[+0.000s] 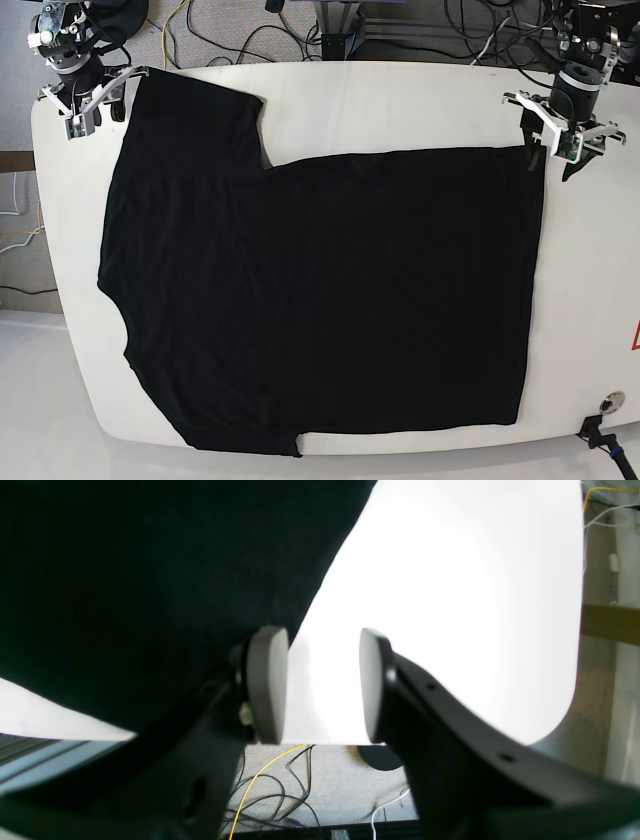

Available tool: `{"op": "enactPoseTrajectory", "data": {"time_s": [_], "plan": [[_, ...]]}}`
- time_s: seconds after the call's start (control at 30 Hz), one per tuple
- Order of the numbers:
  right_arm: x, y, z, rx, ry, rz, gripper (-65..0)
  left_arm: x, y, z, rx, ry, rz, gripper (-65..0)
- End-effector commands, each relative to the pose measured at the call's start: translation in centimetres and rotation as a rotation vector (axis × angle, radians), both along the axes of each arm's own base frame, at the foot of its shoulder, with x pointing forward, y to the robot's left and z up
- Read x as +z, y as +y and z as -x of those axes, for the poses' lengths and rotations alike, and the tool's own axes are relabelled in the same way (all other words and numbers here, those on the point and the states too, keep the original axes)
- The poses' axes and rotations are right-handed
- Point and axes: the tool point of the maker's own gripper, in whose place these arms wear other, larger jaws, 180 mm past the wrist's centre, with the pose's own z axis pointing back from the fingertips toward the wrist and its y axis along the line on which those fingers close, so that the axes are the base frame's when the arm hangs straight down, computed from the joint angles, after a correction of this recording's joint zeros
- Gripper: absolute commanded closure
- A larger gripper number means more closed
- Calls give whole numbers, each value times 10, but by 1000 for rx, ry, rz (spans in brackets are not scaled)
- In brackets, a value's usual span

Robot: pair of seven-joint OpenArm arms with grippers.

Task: Fold the T-shirt properly
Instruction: 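Lower both grippers to the shoulder corners of the black T-shirt, then close both grippers on the shirt's shoulder edge corners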

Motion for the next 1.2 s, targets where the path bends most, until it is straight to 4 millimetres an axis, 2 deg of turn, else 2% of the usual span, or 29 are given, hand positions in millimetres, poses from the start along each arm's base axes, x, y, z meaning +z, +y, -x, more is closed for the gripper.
{"op": "enactPoseTrajectory", "data": {"time_s": [0.0,0.23,0.47,0.67,0.87,0.97,1.03,1.17], "plan": [[13,-4,-8,11,-47,8,-231,13,-2,-5,-20,-45,0,-315],[19,-8,-16,9,-73,21,-231,-17,-3,4,-13,50,24,-327],[20,-6,-19,9,-84,17,-233,-39,-2,8,-1,107,42,-326],[20,-8,-20,7,-87,19,-232,-49,13,4,57,125,37,-320],[22,-7,-21,10,-96,17,-232,-64,36,2,168,150,38,-312],[22,-6,-22,13,-97,14,-231,-73,37,5,180,186,51,-310],[18,-7,-19,6,-80,10,-235,-73,36,0,181,180,80,-322],[16,-8,-18,3,-73,11,-234,-85,40,-9,201,202,148,-322]]}}
